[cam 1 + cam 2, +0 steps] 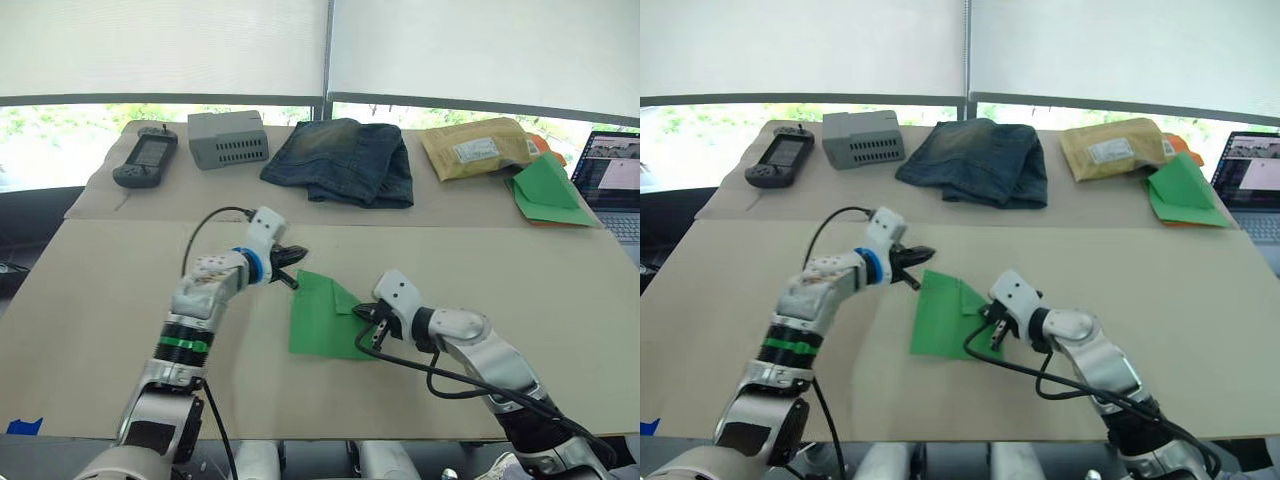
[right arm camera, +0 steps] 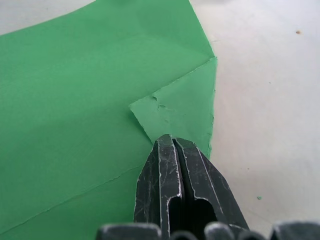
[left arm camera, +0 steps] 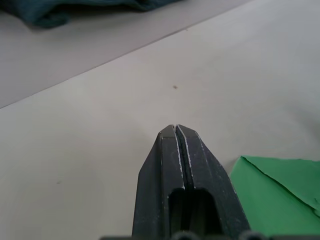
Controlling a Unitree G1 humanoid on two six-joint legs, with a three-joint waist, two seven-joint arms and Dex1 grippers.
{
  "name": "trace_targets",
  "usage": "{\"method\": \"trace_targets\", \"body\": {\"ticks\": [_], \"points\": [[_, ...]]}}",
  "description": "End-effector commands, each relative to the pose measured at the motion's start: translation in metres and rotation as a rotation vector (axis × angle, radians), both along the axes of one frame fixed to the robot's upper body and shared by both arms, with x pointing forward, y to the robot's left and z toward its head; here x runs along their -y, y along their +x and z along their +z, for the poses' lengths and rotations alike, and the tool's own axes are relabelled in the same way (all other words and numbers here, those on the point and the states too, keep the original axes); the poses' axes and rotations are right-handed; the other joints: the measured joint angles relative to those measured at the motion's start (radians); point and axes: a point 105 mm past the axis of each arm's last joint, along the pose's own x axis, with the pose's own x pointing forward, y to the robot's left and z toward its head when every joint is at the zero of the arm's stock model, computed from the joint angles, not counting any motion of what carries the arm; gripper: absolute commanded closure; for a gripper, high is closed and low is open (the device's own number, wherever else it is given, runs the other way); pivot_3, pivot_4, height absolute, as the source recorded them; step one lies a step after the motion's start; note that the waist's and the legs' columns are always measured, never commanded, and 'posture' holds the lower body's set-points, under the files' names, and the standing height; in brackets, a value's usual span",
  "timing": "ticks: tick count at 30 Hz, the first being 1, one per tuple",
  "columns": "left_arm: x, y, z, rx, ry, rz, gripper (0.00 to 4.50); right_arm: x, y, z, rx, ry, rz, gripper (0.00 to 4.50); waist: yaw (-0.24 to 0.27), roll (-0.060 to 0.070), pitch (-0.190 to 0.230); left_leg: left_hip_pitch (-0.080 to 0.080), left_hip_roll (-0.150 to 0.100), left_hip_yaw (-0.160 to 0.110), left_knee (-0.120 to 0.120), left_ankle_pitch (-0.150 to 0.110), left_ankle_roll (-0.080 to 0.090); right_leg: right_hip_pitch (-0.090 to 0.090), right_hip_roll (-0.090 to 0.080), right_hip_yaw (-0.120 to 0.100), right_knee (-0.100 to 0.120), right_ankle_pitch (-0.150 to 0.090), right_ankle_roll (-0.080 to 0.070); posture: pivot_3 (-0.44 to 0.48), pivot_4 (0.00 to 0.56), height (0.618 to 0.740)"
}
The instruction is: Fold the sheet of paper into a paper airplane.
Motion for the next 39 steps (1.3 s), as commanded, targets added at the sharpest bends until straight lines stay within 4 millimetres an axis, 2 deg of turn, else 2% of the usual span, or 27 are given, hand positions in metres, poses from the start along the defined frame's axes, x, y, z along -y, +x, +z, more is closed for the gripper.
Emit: {"method": "trace_targets", "body": {"ticks": [1,6,13,16,22,26,29,34,35,39], "points": [[-0.007,-0.016,0.025,-0.001,-0.071,0.001,4.50,0.001,-0.001,-0.016,-0.057,-0.027,-0.006,4.47,-0.003,0.000,0.000,0.000,0.000,0.000,0.000,0.000,0.000,0.000,0.000,0.000,0.000,0.000,0.000,0.000,0.150,0.740],[-0.012,-0.038,0.028,-0.101,-0.152,0.007,4.50,-0.007,-0.002,-0.013,-0.035,-0.029,0.051,4.47,-0.007,0.000,0.000,0.001,0.000,0.000,0.000,0.000,0.000,0.000,0.000,0.000,0.000,0.000,0.000,0.000,0.150,0.740],[-0.023,-0.053,0.008,-0.237,-0.159,0.069,4.50,-0.010,-0.001,-0.022,-0.044,-0.072,0.080,4.47,-0.010,0.000,0.000,0.002,0.001,0.000,-0.001,0.000,0.000,0.000,0.001,0.000,0.001,0.000,0.000,0.000,0.150,0.740],[-0.016,-0.056,-0.001,-0.271,-0.174,0.078,3.71,-0.010,0.001,-0.022,-0.043,-0.077,0.081,4.50,-0.009,0.000,0.000,0.002,0.001,-0.001,-0.001,0.000,0.000,0.000,0.001,0.000,0.001,0.000,-0.001,0.000,0.150,0.740],[0.006,-0.056,-0.005,-0.276,-0.229,0.043,1.71,-0.008,0.001,-0.023,-0.044,-0.082,0.076,4.50,-0.007,-0.001,0.000,0.003,0.001,0.000,-0.001,0.000,0.000,0.001,0.001,0.000,0.001,0.000,-0.002,0.000,0.150,0.740],[0.011,-0.055,-0.010,-0.278,-0.222,0.041,1.71,-0.006,0.000,-0.023,-0.044,-0.087,0.068,4.50,-0.007,-0.001,0.000,0.002,0.001,0.000,-0.001,0.000,0.000,0.000,0.001,0.001,0.001,0.000,-0.002,0.000,0.150,0.740],[0.012,-0.053,-0.010,-0.277,-0.240,0.052,2.58,-0.005,-0.001,-0.023,-0.042,-0.088,0.065,4.50,-0.006,-0.001,0.000,0.002,0.001,0.000,-0.001,0.000,0.000,0.000,0.001,0.001,0.000,0.000,-0.002,0.000,0.150,0.740],[0.014,-0.050,-0.007,-0.256,-0.258,0.052,4.27,-0.004,-0.001,-0.024,-0.044,-0.093,0.059,4.50,-0.005,-0.001,0.000,0.002,0.001,0.000,-0.001,0.000,0.000,0.000,0.001,0.001,0.000,0.000,-0.002,0.000,0.150,0.740],[0.015,-0.049,-0.006,-0.243,-0.254,0.050,4.49,-0.004,-0.001,-0.024,-0.044,-0.093,0.058,4.50,-0.005,-0.001,0.000,0.002,0.000,0.000,-0.001,0.000,0.000,0.000,0.001,0.001,0.000,0.000,-0.002,0.000,0.150,0.740],[0.024,-0.051,-0.007,-0.198,-0.210,0.011,4.49,-0.003,-0.002,-0.024,-0.044,-0.094,0.060,4.50,-0.004,-0.001,0.000,0.002,0.000,0.000,-0.001,0.000,0.000,0.000,0.000,0.001,0.000,0.000,-0.002,0.000,0.150,0.740]]}}
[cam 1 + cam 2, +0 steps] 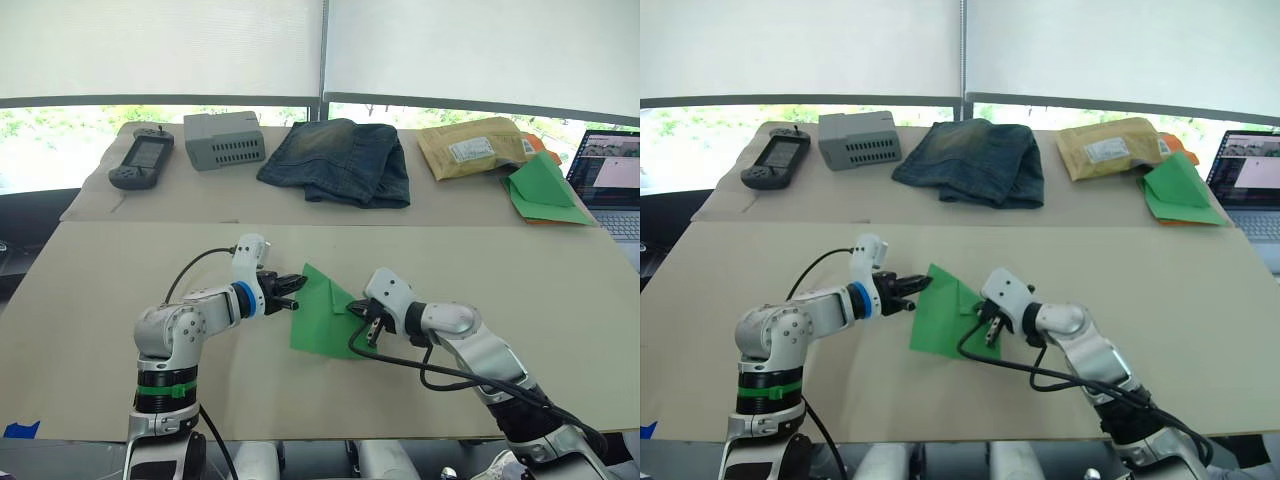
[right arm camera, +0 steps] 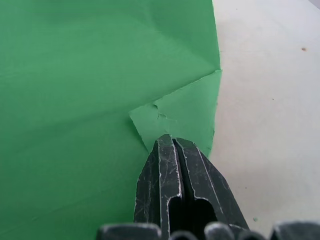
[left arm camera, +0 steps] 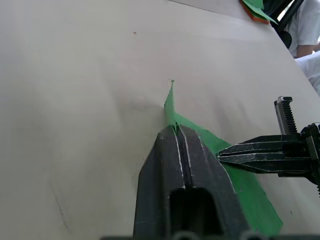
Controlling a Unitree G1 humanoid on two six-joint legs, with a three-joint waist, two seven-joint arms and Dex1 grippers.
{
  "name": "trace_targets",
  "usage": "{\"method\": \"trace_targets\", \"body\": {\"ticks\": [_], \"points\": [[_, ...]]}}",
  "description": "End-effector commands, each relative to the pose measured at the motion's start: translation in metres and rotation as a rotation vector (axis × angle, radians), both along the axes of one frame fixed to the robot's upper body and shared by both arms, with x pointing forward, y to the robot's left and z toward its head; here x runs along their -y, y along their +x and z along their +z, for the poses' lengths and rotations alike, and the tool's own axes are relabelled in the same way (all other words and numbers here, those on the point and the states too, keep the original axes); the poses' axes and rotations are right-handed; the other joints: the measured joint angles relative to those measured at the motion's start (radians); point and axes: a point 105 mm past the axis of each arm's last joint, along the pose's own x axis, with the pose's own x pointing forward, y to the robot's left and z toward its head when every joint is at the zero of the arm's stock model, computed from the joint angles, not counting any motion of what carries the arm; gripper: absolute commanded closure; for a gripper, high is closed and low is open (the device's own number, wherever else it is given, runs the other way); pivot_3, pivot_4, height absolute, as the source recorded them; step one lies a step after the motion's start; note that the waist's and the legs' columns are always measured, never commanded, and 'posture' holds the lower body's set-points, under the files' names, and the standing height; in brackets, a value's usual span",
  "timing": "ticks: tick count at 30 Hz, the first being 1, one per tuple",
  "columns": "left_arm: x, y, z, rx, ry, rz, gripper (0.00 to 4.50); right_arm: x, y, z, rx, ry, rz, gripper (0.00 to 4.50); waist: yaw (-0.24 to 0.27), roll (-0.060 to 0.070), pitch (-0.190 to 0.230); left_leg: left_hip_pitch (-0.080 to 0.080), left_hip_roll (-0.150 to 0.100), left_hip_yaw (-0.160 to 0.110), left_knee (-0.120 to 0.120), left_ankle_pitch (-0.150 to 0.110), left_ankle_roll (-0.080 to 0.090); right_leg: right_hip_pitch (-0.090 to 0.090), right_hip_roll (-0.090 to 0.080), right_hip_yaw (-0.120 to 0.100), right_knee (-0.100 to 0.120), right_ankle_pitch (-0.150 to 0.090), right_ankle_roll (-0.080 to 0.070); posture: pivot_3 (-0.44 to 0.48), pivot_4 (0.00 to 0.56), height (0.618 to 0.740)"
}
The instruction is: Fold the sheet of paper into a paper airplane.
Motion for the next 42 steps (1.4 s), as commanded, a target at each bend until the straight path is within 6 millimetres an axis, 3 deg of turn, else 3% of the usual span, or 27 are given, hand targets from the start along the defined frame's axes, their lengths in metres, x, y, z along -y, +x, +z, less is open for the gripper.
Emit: {"method": "trace_targets", "body": {"ticks": [1,9,22,25,33,42], "points": [[0.012,-0.004,0.005,0.087,0.057,-0.070,4.49,0.005,-0.007,-0.021,-0.067,-0.053,-0.010,4.50,0.000,0.000,0.000,0.000,0.000,0.000,0.000,0.000,0.000,0.000,0.000,0.000,0.000,0.000,0.000,0.000,0.150,0.740],[0.017,-0.017,-0.023,0.240,0.374,-0.244,4.49,0.006,-0.007,-0.021,-0.068,-0.057,-0.011,4.50,0.002,0.000,0.000,0.000,0.000,0.000,0.000,0.000,0.000,0.000,0.000,0.000,0.000,0.000,-0.001,0.000,0.150,0.740],[0.016,-0.018,-0.045,0.239,0.445,-0.280,4.49,0.005,-0.006,-0.017,-0.059,-0.048,-0.014,4.50,0.004,0.000,0.000,0.000,0.000,0.001,-0.001,0.000,0.000,0.000,0.000,0.000,0.000,-0.001,-0.001,0.000,0.150,0.740],[0.017,-0.019,-0.052,0.195,0.429,-0.281,4.49,0.003,-0.004,-0.009,-0.037,-0.033,-0.011,4.50,0.005,0.000,0.000,0.001,0.000,0.001,-0.001,0.000,0.000,0.001,-0.001,0.000,0.000,-0.001,0.000,0.000,0.150,0.740],[0.020,-0.017,-0.058,0.178,0.434,-0.284,4.49,-0.009,0.009,0.044,0.048,0.111,0.004,4.50,0.016,0.001,0.000,0.000,0.000,0.001,0.000,0.000,0.000,0.000,-0.001,0.000,0.000,0.000,0.000,0.000,0.150,0.740],[0.020,-0.019,-0.059,0.178,0.440,-0.287,4.49,-0.025,0.031,0.046,0.050,0.152,-0.001,4.50,0.027,0.001,0.000,-0.002,0.000,0.001,0.000,0.000,0.000,-0.001,-0.001,-0.001,-0.001,-0.001,0.000,0.000,0.150,0.740]]}}
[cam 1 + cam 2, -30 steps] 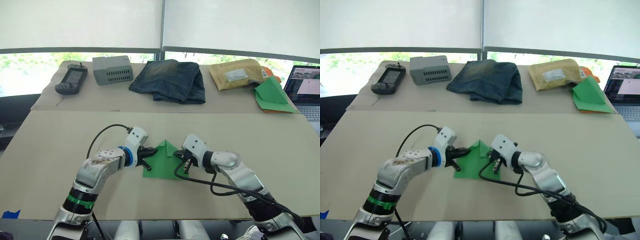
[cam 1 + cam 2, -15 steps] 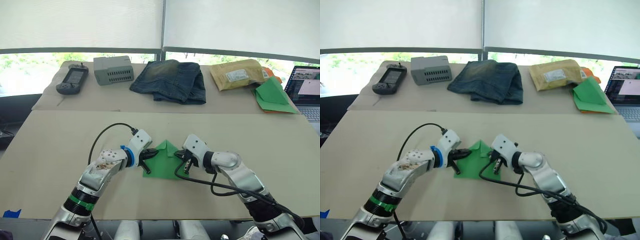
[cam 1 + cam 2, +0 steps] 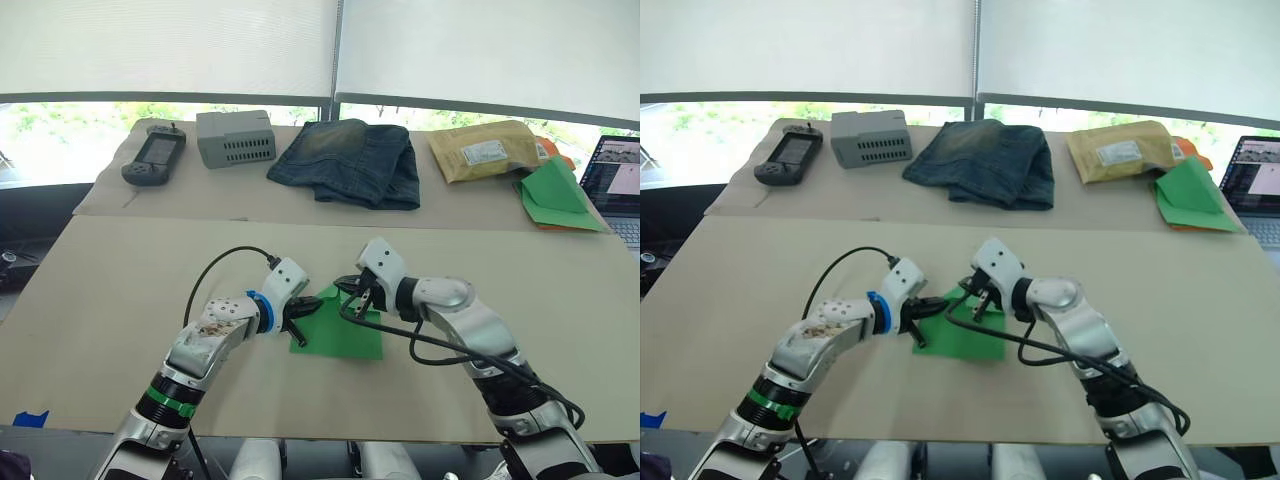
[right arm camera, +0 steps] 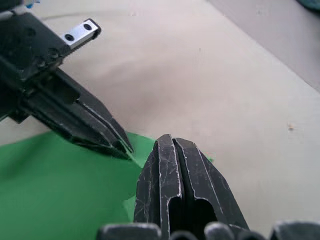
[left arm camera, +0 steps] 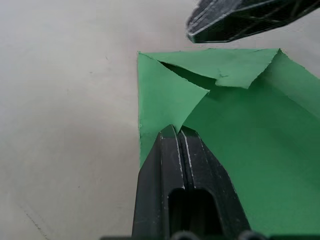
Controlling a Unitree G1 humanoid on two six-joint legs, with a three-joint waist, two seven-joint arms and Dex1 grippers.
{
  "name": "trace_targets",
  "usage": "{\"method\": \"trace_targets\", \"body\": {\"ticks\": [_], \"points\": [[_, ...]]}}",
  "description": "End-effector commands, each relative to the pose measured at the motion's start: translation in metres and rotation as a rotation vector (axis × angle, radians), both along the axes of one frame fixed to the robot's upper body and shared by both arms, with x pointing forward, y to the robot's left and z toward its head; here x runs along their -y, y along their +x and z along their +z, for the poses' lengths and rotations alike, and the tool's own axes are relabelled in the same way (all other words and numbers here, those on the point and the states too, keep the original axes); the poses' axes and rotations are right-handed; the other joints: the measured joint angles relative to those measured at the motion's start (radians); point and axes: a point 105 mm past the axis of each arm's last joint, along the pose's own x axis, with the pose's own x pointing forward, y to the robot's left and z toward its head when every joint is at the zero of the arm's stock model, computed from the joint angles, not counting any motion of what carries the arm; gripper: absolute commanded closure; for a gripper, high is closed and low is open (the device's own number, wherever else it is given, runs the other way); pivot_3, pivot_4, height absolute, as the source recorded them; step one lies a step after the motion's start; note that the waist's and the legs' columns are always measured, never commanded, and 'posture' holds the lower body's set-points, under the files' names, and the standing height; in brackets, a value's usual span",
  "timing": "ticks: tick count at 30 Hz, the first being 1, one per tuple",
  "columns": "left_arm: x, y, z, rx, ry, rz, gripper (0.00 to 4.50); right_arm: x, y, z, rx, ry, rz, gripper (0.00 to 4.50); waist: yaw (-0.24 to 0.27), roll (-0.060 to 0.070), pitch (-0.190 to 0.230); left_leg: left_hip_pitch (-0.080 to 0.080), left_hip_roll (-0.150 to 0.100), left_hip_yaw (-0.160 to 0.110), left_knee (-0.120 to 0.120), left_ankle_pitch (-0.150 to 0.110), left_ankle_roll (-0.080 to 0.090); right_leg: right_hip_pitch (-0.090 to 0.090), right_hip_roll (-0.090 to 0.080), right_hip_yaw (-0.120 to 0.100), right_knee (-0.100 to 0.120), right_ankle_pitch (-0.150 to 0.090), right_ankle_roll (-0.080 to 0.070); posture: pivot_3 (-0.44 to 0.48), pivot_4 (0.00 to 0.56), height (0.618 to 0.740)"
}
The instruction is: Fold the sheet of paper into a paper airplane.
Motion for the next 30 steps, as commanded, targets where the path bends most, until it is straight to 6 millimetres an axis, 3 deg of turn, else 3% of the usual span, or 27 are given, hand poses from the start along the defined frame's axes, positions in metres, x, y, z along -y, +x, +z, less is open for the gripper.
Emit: {"method": "trace_targets", "body": {"ticks": [1,11,16,23,30], "points": [[-0.006,-0.004,-0.021,-0.067,0.056,0.025,4.49,-0.006,0.006,0.007,0.027,0.028,0.013,4.50,0.000,0.000,0.000,0.000,0.000,0.000,0.000,0.000,0.000,0.000,0.000,0.000,0.000,0.000,0.000,0.000,0.150,0.740],[-0.009,-0.004,-0.021,-0.064,0.066,0.027,4.49,-0.010,0.001,-0.019,-0.052,0.011,0.028,4.50,-0.001,0.000,0.000,0.000,0.000,0.000,0.000,0.000,0.000,0.000,0.000,0.000,0.000,0.000,0.000,0.000,0.150,0.740],[-0.010,-0.001,-0.018,-0.045,0.066,0.037,4.49,-0.009,0.001,-0.021,-0.054,-0.002,0.028,4.50,-0.001,0.000,0.000,0.001,0.000,0.000,0.000,0.000,0.000,0.000,0.000,0.000,0.000,0.000,0.000,0.000,0.150,0.740],[-0.013,0.000,0.005,-0.048,0.001,0.036,4.49,-0.006,0.003,-0.025,-0.052,-0.038,0.033,4.50,-0.008,0.000,0.000,0.000,0.001,0.000,0.000,0.000,0.000,0.000,0.000,0.000,0.000,0.000,0.000,0.000,0.150,0.740],[-0.019,0.003,0.011,-0.045,0.009,0.048,4.49,-0.003,0.004,-0.024,-0.049,-0.082,0.041,4.50,-0.024,0.000,0.000,0.000,0.000,0.000,-0.002,0.000,0.000,-0.001,0.000,0.000,0.000,0.000,-0.001,0.000,0.150,0.740]]}}
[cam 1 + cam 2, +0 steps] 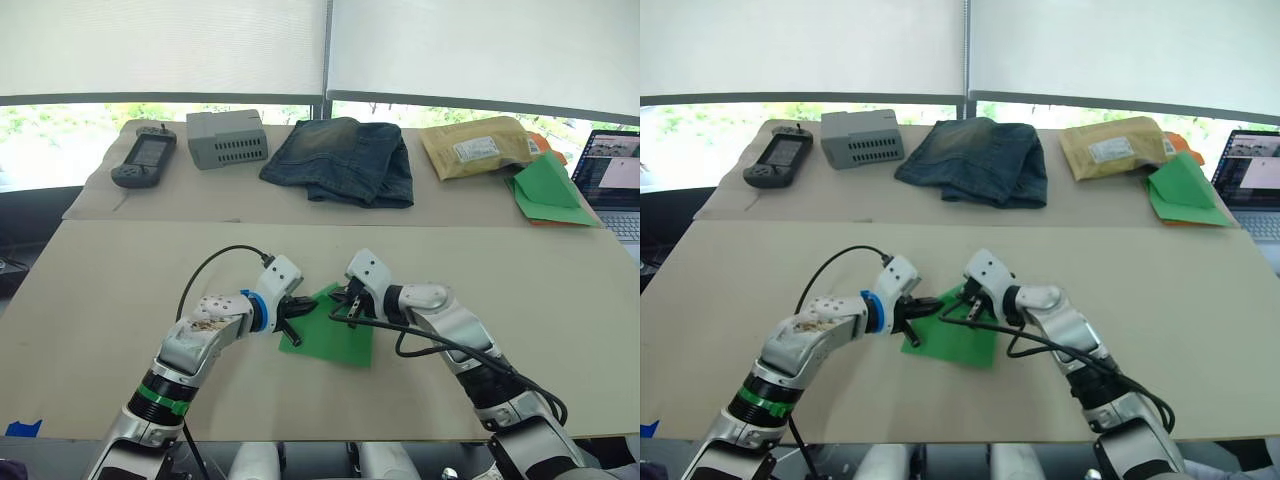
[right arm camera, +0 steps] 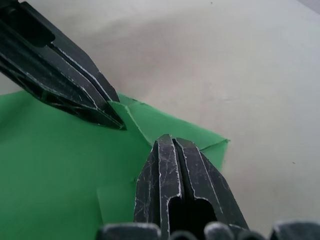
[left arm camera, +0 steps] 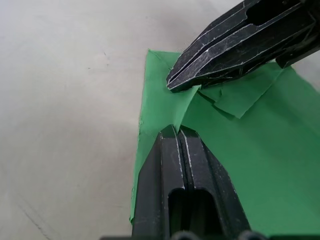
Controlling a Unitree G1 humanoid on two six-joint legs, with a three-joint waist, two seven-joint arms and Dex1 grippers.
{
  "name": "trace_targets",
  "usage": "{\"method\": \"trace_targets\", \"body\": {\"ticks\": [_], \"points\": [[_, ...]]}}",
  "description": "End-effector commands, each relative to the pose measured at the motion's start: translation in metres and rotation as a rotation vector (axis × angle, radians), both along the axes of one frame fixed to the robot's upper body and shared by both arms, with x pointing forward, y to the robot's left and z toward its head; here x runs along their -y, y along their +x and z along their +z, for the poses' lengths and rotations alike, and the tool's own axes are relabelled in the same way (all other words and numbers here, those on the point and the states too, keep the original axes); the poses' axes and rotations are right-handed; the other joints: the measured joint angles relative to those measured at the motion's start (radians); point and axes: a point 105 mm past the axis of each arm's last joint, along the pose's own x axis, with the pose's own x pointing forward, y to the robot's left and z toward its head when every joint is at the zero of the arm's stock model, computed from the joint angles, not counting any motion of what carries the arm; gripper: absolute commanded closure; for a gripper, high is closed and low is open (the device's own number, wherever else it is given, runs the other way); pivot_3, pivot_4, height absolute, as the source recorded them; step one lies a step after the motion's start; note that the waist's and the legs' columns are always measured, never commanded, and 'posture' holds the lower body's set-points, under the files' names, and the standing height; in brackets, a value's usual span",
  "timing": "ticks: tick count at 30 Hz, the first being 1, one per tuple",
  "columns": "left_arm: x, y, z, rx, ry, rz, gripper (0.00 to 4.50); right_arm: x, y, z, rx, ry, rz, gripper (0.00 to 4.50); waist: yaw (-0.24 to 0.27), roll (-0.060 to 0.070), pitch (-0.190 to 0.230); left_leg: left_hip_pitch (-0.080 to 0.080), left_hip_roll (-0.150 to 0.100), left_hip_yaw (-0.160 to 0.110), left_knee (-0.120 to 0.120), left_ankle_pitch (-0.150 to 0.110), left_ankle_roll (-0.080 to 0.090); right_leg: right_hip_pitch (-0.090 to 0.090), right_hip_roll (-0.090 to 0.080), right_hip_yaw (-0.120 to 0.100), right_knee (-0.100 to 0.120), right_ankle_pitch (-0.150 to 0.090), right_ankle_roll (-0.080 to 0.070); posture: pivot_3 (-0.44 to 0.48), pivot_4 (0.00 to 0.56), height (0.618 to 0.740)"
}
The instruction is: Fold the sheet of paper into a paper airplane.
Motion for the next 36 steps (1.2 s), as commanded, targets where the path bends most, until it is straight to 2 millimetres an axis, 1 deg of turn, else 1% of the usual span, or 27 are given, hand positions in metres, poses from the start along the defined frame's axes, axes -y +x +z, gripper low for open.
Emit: {"method": "trace_targets", "body": {"ticks": [1,4,7,8,10,12,16,18,27,32,36], "points": [[-0.009,0.003,0.008,0.004,0.001,0.027,4.49,0.002,0.001,0.000,-0.003,-0.021,0.001,4.50,-0.002,0.000,0.000,0.000,0.000,0.000,0.000,0.000,0.000,0.000,0.000,0.000,0.000,0.000,0.000,0.000,0.150,0.740],[-0.013,0.005,0.021,0.001,-0.039,0.036,4.49,0.001,0.001,-0.001,-0.007,-0.023,0.007,4.50,-0.006,0.000,0.000,0.000,0.000,0.000,0.000,0.000,0.000,0.000,0.000,0.000,0.000,0.000,0.000,0.000,0.150,0.740],[-0.020,0.010,0.040,0.020,-0.075,0.055,4.49,-0.002,0.000,-0.004,-0.009,-0.025,0.018,4.50,-0.007,0.000,0.001,0.000,0.001,0.000,-0.001,0.000,0.000,-0.001,0.001,0.000,0.001,0.000,0.000,0.000,0.150,0.740],[-0.022,0.012,0.044,0.028,-0.080,0.063,4.49,-0.003,0.000,-0.004,-0.008,-0.025,0.020,4.50,-0.007,0.000,0.001,0.000,0.001,0.000,-0.001,0.000,0.000,-0.001,0.001,0.000,0.001,0.000,0.000,0.000,0.150,0.740],[-0.022,0.012,0.047,0.023,-0.086,0.054,4.49,-0.004,0.000,-0.004,-0.005,-0.026,0.025,4.50,-0.007,0.000,0.001,0.000,0.001,0.000,-0.001,0.000,0.000,-0.001,0.001,0.000,0.001,0.000,0.000,0.000,0.150,0.740],[-0.021,0.011,0.044,0.016,-0.078,0.048,4.49,-0.004,0.001,-0.003,0.000,-0.026,0.025,4.50,-0.006,0.000,0.001,0.000,0.000,0.000,-0.001,0.000,0.000,-0.001,0.001,0.000,0.000,0.000,0.000,0.000,0.150,0.740],[-0.017,0.007,0.029,-0.011,-0.057,0.038,4.49,-0.003,0.003,0.000,0.009,-0.022,0.015,4.50,-0.005,0.000,0.001,0.000,0.000,0.000,-0.001,0.000,0.000,-0.001,0.000,0.000,0.000,0.001,-0.002,0.000,0.150,0.740],[-0.015,0.007,0.027,-0.017,-0.063,0.035,4.49,-0.003,0.003,0.000,0.009,-0.022,0.014,4.50,-0.004,0.000,0.001,0.000,0.000,0.000,-0.002,0.000,0.000,-0.001,0.000,0.000,0.000,0.003,-0.005,0.000,0.150,0.740],[-0.014,0.004,0.022,-0.026,-0.050,0.018,4.49,0.000,0.003,0.000,0.010,-0.021,0.001,4.50,-0.002,0.000,0.001,0.000,0.000,0.000,-0.002,0.000,0.000,-0.001,0.000,0.000,0.000,0.003,-0.005,0.000,0.150,0.740],[-0.007,-0.002,0.012,-0.039,-0.036,-0.013,4.49,0.002,0.005,0.013,0.027,0.014,-0.014,4.50,0.000,0.000,0.001,0.000,-0.001,0.000,-0.002,0.000,0.000,-0.001,0.000,0.000,0.000,0.003,-0.005,0.000,0.150,0.740],[-0.004,-0.007,0.002,-0.056,-0.022,-0.033,4.49,0.009,0.005,0.030,0.057,0.022,-0.022,4.50,0.000,0.000,0.001,-0.002,0.000,0.000,-0.002,0.000,0.000,-0.002,0.000,0.000,0.000,0.003,-0.005,0.000,0.150,0.740]]}}
